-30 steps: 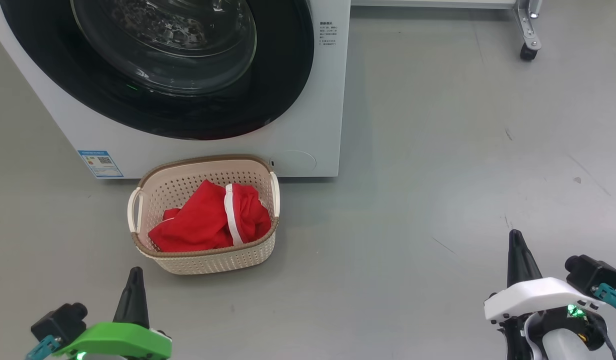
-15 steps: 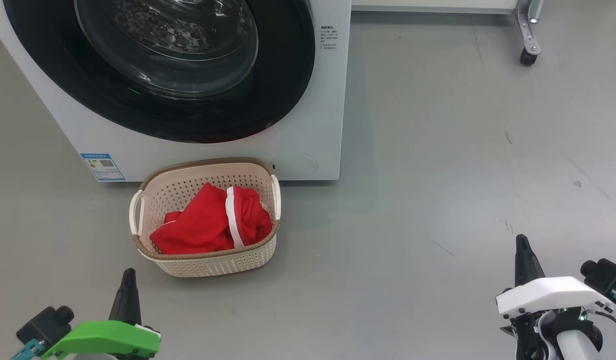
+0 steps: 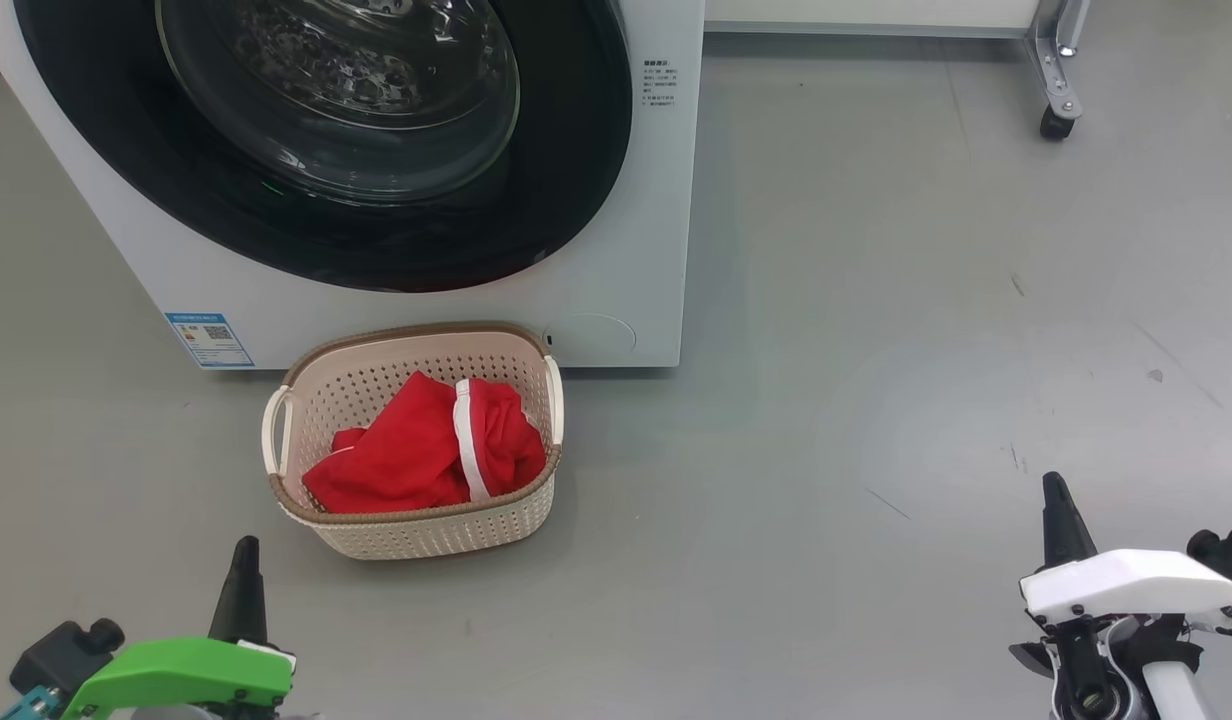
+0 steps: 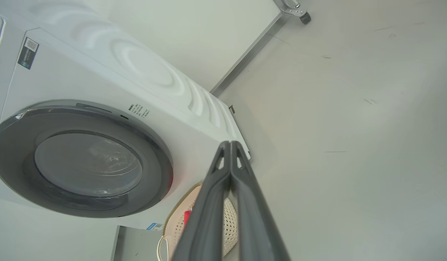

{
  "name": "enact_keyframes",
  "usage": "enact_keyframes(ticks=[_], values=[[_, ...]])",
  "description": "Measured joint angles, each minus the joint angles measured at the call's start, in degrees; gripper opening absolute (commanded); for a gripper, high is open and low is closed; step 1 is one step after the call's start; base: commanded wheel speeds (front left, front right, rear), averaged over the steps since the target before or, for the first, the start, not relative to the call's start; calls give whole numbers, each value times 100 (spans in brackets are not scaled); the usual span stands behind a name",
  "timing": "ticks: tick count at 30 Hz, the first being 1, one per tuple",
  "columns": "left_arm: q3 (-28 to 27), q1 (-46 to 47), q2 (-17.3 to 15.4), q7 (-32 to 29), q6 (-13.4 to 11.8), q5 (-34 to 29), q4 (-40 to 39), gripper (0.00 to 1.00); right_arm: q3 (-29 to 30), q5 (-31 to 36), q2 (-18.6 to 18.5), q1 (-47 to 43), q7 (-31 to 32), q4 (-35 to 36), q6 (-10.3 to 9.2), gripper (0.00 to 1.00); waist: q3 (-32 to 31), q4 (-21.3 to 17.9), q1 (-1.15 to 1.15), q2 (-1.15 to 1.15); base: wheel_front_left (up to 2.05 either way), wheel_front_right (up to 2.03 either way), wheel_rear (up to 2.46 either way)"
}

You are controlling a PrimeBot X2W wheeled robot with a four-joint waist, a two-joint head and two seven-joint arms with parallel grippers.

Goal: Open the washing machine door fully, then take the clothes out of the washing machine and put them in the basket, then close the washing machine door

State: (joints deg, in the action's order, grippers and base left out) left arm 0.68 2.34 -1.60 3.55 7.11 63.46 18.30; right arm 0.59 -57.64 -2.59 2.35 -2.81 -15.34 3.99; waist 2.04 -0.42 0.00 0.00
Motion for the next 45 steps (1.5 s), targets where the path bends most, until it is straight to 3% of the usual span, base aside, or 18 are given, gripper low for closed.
enact_keyframes(ticks=[45], values=[[-383, 79, -90, -862, 0, 2864, -240, 0, 669, -3354, 27, 93, 871, -38, 266, 0, -187, 41, 0, 0, 0, 0, 0]])
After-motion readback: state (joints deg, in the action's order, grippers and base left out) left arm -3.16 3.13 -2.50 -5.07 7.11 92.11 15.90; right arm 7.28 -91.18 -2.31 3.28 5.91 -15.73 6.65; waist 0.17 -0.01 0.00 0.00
